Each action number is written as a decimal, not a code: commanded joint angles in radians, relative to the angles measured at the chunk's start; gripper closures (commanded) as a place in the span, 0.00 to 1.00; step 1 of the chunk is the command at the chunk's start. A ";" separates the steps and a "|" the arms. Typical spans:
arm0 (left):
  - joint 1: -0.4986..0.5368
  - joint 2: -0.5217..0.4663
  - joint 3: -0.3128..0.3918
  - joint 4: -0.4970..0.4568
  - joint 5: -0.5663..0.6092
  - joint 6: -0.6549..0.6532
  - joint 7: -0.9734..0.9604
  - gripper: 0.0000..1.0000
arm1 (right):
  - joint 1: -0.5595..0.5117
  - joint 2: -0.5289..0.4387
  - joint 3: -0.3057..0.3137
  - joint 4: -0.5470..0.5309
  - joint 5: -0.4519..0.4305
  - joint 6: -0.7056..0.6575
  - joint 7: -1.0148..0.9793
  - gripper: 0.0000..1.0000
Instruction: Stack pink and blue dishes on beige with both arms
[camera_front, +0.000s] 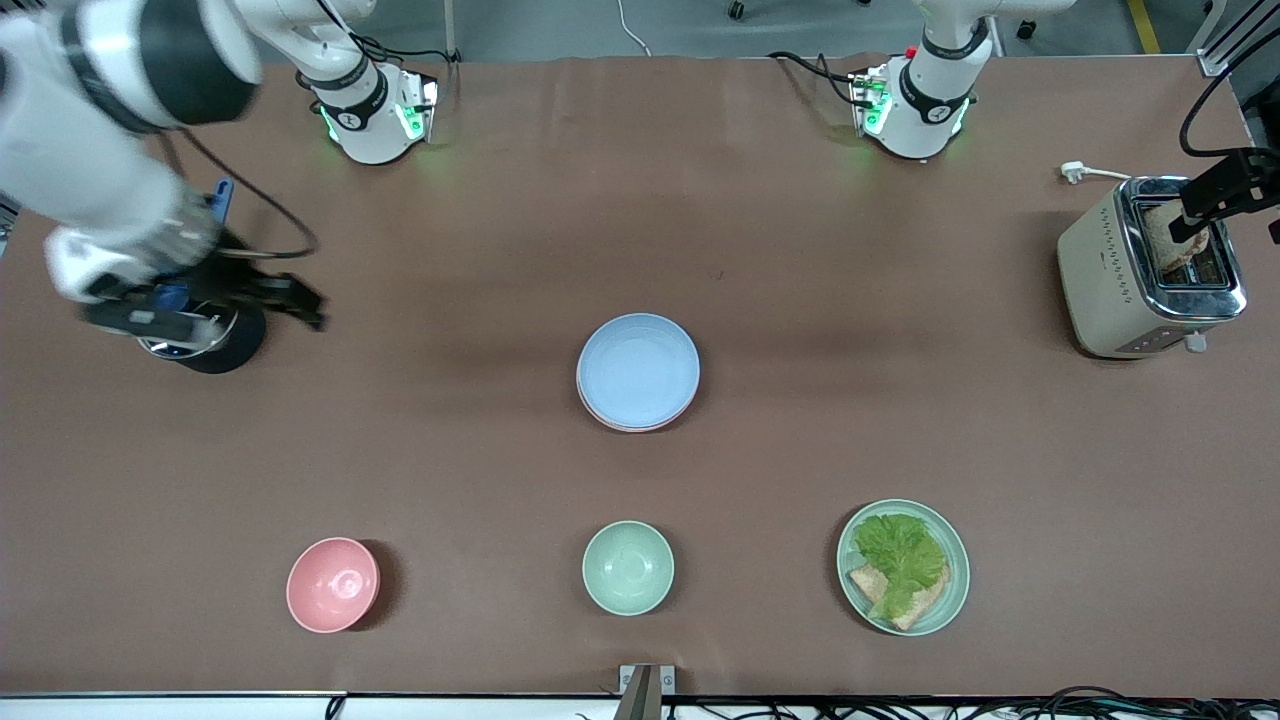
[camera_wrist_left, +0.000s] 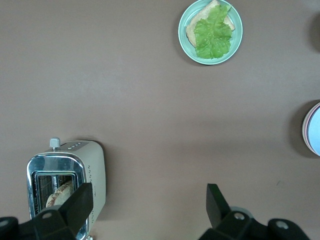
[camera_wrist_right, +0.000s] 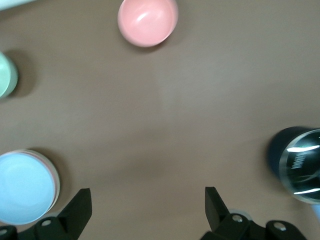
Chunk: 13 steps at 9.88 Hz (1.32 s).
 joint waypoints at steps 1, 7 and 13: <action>0.006 0.010 -0.003 -0.007 -0.009 -0.021 0.014 0.00 | 0.003 0.015 -0.118 0.161 -0.021 -0.152 -0.186 0.00; 0.003 0.003 -0.002 -0.007 0.000 -0.025 -0.003 0.00 | -0.064 0.024 -0.153 0.299 -0.022 -0.300 -0.234 0.00; 0.003 0.004 -0.002 -0.004 0.005 -0.024 -0.002 0.00 | -0.063 0.024 -0.150 0.296 -0.055 -0.310 -0.303 0.00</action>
